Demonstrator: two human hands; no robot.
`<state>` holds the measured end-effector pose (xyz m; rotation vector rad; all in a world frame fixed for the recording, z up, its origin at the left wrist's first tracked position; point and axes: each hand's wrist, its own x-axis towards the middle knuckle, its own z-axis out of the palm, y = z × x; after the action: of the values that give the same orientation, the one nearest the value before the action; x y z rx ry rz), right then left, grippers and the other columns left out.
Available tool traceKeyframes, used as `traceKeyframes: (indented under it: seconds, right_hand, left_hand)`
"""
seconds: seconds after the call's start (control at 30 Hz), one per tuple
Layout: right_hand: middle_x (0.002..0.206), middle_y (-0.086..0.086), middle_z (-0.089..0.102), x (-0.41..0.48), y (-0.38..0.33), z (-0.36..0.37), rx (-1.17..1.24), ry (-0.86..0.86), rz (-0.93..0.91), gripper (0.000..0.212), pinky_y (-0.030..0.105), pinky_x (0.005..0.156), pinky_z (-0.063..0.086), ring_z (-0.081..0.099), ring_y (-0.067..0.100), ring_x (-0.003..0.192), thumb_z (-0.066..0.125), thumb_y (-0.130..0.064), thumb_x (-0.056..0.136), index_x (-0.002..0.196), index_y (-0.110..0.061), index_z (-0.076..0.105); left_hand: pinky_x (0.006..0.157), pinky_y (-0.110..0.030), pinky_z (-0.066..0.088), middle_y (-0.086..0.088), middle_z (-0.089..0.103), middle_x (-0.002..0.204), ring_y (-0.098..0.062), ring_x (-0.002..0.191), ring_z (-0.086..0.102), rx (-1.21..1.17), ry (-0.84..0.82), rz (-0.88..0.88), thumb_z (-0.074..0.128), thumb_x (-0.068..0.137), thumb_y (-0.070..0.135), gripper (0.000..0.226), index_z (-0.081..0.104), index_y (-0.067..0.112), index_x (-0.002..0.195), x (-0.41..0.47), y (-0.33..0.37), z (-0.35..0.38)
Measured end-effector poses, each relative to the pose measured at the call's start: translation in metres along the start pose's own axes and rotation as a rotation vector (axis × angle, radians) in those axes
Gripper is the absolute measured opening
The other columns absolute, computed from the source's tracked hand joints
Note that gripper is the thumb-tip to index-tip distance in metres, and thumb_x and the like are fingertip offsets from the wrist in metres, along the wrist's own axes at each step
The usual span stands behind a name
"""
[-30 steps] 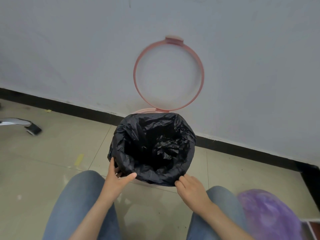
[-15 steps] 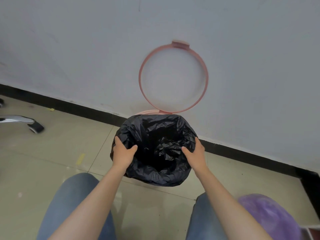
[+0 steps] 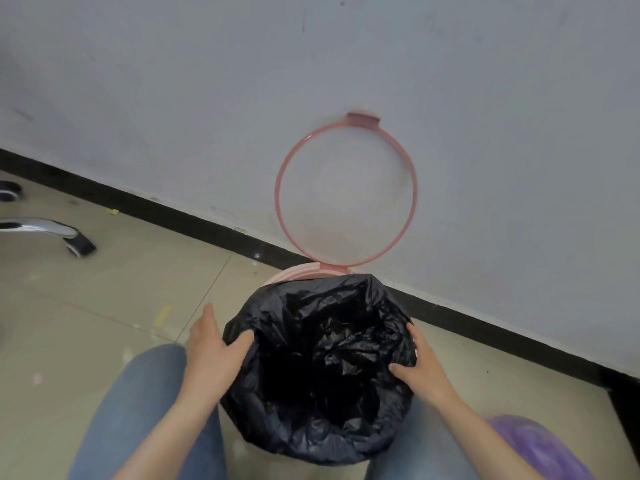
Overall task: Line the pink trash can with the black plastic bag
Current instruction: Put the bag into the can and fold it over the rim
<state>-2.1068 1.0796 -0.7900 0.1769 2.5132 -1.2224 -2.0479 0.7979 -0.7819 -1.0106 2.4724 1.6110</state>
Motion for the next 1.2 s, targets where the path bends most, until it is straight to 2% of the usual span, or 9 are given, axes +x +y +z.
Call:
traceKeyframes:
  seconds: [0.13,0.33,0.43,0.53,0.73,0.87,0.97,1.07,1.2]
  right_hand:
    - [0.142,0.017,0.039,0.031,-0.036,-0.015,-0.344,0.22,-0.142,0.046,0.038,0.111,0.025,0.03,0.03,0.134,0.055,-0.024,0.089,0.131,-0.009,0.043]
    - [0.119,0.018,0.063,0.092,-0.079,0.007,-0.354,-0.007,-0.138,0.029,0.035,0.093,0.041,0.055,0.032,0.112,0.041,-0.014,0.094,0.107,0.003,0.062]
    - [0.13,0.014,0.057,0.105,-0.077,0.01,-0.242,-0.005,-0.157,0.028,0.03,0.101,0.035,0.05,0.027,0.123,0.045,-0.012,0.094,0.117,-0.004,0.06]
    - [0.124,0.014,0.062,0.108,-0.076,0.011,-0.108,0.023,-0.119,0.029,0.028,0.095,0.037,0.054,0.027,0.118,0.047,-0.019,0.094,0.111,-0.002,0.063]
    - [0.107,0.02,0.069,0.109,-0.062,0.011,-0.159,-0.033,-0.136,0.02,0.034,0.079,0.042,0.06,0.038,0.1,0.055,-0.012,0.089,0.103,-0.004,0.067]
    - [0.094,0.013,0.072,0.111,-0.046,0.007,-0.29,0.01,-0.142,0.015,0.039,0.07,0.043,0.062,0.035,0.092,0.062,-0.023,0.084,0.096,-0.024,0.07]
    - [0.088,0.0,0.065,0.108,-0.045,0.005,-0.267,0.072,-0.089,0.017,0.051,0.09,0.046,0.057,0.03,0.103,0.066,-0.029,0.08,0.096,-0.029,0.07]
    - [0.086,-0.008,0.06,0.105,-0.042,0.005,-0.117,0.115,-0.055,0.005,0.052,0.099,0.04,0.054,0.029,0.109,0.065,-0.037,0.078,0.074,-0.039,0.067]
    - [0.091,0.002,0.063,0.104,-0.047,0.005,-0.019,0.102,-0.013,0.022,0.05,0.101,0.039,0.055,0.029,0.105,0.052,-0.027,0.086,0.084,-0.018,0.072]
  left_hand:
    - [0.109,-0.036,0.028,-0.015,0.044,0.142,-0.03,0.132,0.038,0.168,-0.107,0.184,0.041,0.094,0.018,0.04,0.044,0.006,0.132,0.056,0.034,0.01]
    - [0.072,-0.031,0.044,-0.012,0.071,0.098,-0.029,0.092,0.063,0.385,-0.235,0.305,0.053,0.086,0.019,0.024,0.067,0.016,0.105,0.092,0.049,0.041]
    - [0.082,-0.034,0.045,-0.005,0.062,0.12,-0.025,0.11,0.056,0.627,-0.179,0.409,0.054,0.088,0.03,0.032,0.059,0.026,0.119,0.091,0.043,0.041]
    - [0.099,-0.039,0.039,-0.005,0.041,0.143,-0.025,0.133,0.033,0.778,-0.184,0.559,0.049,0.091,0.035,0.031,0.058,0.032,0.12,0.089,0.042,0.04]
    - [0.101,-0.039,0.033,-0.004,0.032,0.147,-0.027,0.134,0.027,1.06,-0.232,0.694,0.05,0.09,0.032,0.032,0.062,0.019,0.116,0.087,0.039,0.043]
    - [0.084,-0.039,0.044,-0.006,0.054,0.127,-0.029,0.111,0.05,0.743,-0.156,0.642,0.048,0.091,0.017,0.021,0.064,0.008,0.1,0.085,0.033,0.041]
    - [0.075,-0.038,0.046,-0.011,0.066,0.103,-0.032,0.095,0.059,0.473,-0.041,0.508,0.047,0.091,0.016,0.017,0.061,0.009,0.097,0.088,0.036,0.042]
    - [0.078,-0.039,0.048,-0.014,0.07,0.098,-0.033,0.093,0.061,0.301,0.044,0.37,0.05,0.09,0.016,0.016,0.063,0.008,0.095,0.097,0.042,0.047]
    - [0.079,-0.027,0.042,-0.015,0.071,0.102,-0.029,0.098,0.062,0.096,0.07,0.222,0.056,0.087,0.013,0.017,0.069,0.004,0.094,0.114,0.047,0.058]
